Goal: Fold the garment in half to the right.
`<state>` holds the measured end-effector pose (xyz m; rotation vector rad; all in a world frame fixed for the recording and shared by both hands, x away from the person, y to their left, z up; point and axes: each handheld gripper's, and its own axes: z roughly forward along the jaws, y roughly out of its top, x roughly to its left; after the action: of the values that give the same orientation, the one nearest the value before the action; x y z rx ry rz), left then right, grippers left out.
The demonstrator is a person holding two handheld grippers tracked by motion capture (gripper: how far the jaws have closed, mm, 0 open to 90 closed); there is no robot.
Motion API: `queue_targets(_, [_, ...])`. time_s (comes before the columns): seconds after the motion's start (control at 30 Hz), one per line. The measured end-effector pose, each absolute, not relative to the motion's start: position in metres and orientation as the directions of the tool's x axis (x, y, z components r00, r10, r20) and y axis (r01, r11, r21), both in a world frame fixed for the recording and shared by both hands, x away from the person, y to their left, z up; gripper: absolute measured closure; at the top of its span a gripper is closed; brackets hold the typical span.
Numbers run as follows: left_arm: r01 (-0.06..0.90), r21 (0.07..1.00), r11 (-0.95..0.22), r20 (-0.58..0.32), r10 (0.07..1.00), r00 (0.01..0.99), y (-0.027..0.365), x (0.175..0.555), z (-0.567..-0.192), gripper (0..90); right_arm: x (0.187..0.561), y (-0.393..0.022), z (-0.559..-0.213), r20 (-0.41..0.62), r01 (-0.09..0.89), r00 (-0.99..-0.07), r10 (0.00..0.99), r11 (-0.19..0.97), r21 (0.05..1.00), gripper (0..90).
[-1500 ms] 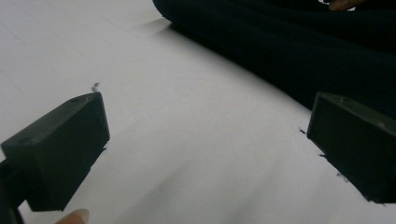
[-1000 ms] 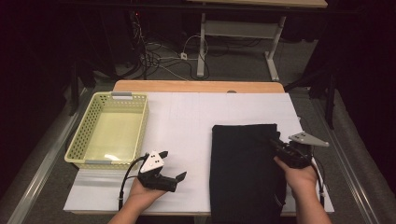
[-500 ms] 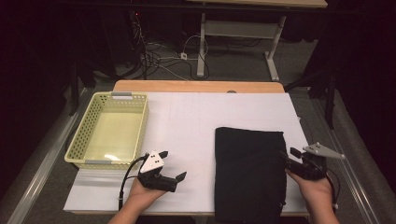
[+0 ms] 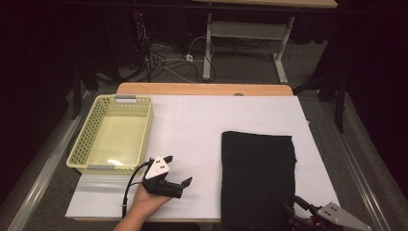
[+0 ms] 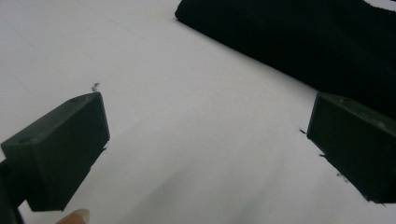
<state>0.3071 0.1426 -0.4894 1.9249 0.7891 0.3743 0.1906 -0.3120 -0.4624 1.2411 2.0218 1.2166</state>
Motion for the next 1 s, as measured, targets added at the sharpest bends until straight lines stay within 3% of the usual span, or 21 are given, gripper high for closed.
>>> queue_targets(0.1, [0.363,0.879,-0.308,-0.070,0.670,0.739,0.142,0.307,-0.489,0.0,0.191,-0.303,-0.472,0.042,0.484,-0.490,0.871,0.232,0.844,44.3])
queue_targets(0.2, [0.365,0.879,-0.307,-0.071,0.672,0.737,0.142,0.307,-0.489,0.0,0.196,-0.296,-0.477,0.028,0.493,-0.510,0.860,0.265,0.829,48.0])
queue_targets(0.3, [0.364,0.880,-0.307,-0.071,0.671,0.738,0.142,0.307,-0.489,0.0,0.198,-0.291,-0.480,-0.007,0.496,-0.509,0.860,0.300,0.815,56.2])
queue_targets(0.4, [0.360,0.881,-0.306,-0.069,0.670,0.739,0.142,0.307,-0.489,0.0,0.198,-0.289,-0.483,-0.007,0.487,-0.529,0.848,0.311,0.816,70.1])
queue_targets(0.47, [0.358,0.883,-0.305,-0.068,0.670,0.739,0.143,0.306,-0.489,0.0,0.197,-0.288,-0.482,-0.023,0.475,-0.539,0.842,0.327,0.817,73.5])
queue_targets(0.87, [0.351,0.886,-0.303,-0.064,0.670,0.740,0.143,0.305,-0.489,0.0,0.180,-0.317,-0.464,-0.020,0.460,-0.482,0.876,0.273,0.845,73.8])
queue_targets(1.0, [0.354,0.885,-0.303,-0.066,0.670,0.739,0.143,0.306,-0.489,0.0,0.185,-0.317,-0.472,0.003,0.491,-0.487,0.873,0.271,0.828,64.7])
